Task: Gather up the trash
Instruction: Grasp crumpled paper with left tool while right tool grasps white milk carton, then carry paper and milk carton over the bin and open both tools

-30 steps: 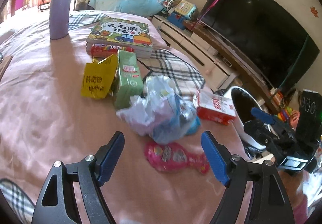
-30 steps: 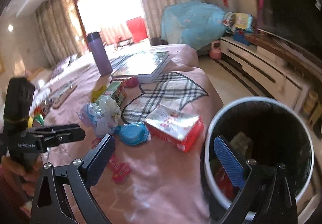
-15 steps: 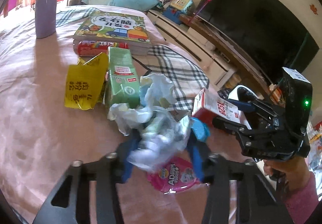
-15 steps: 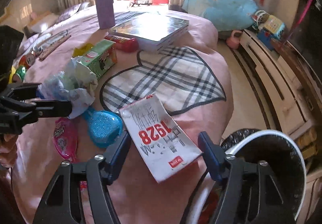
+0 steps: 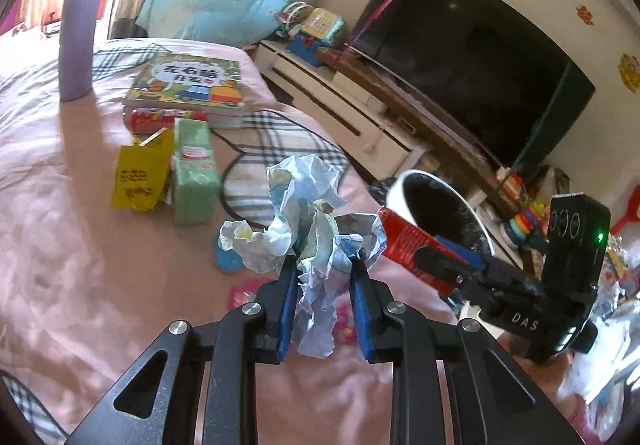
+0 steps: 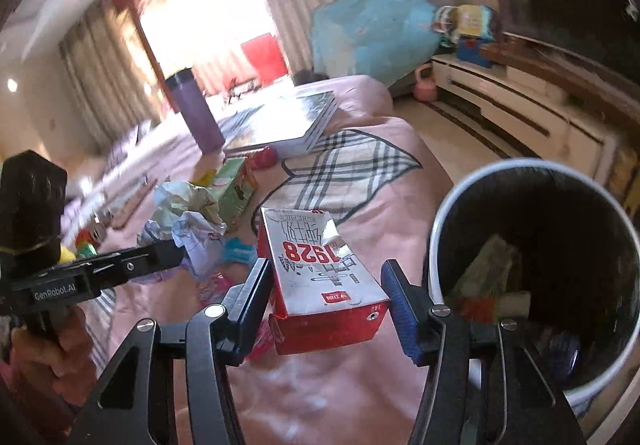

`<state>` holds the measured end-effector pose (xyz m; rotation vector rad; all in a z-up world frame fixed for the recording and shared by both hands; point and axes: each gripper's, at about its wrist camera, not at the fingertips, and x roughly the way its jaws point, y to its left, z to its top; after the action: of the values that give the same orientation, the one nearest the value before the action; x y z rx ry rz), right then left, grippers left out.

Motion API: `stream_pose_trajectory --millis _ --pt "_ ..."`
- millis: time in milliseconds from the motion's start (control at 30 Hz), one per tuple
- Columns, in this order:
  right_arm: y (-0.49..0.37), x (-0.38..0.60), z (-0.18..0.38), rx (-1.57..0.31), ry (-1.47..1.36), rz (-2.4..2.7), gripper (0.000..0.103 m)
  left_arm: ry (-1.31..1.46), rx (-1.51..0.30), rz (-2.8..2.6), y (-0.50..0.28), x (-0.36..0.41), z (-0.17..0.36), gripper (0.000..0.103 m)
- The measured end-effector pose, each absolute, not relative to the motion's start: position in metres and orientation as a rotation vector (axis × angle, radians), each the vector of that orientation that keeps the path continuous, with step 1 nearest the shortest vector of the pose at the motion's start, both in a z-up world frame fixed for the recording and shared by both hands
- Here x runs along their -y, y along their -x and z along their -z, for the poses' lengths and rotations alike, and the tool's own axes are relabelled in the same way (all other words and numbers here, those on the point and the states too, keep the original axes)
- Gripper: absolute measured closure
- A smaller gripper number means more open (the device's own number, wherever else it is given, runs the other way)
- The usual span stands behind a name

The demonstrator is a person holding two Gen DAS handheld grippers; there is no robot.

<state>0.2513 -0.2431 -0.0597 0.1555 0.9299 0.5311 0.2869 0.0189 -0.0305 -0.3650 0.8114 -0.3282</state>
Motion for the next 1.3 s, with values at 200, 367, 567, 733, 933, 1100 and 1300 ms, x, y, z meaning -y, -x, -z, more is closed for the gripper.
stream_pose_trajectory --millis 200,367,567,733,933,1100,1300 --pt "-0.222 0.256 0.056 -0.909 -0.226 -0.495 0.046 0.351 -0.825 0.377 -0.278 -0.007 0.032 0.079" --pt "-0.211 0.276 0.046 -0.87 -0.25 -0.438 0.046 0.329 -0.83 0.421 -0.278 0.01 0.027 0.079" --pt "-0.206 0.307 0.034 -0.831 -0.254 -0.361 0.046 0.317 -0.828 0.455 -0.287 0.029 0.024 0.079" --pt "-0.209 0.329 0.031 -0.825 -0.24 -0.302 0.046 0.287 -0.826 0.482 -0.298 0.055 0.021 0.079" --pt "-0.218 0.351 0.031 -0.821 -0.233 -0.248 0.046 0.249 -0.838 0.511 -0.317 0.089 0.022 0.079" --pt "-0.227 0.369 0.036 -0.829 -0.238 -0.202 0.046 0.217 -0.851 0.52 -0.337 0.111 0.022 0.079" --pt "-0.242 0.381 0.04 -0.836 -0.244 -0.184 0.046 0.188 -0.873 0.523 -0.358 0.13 0.025 0.079"
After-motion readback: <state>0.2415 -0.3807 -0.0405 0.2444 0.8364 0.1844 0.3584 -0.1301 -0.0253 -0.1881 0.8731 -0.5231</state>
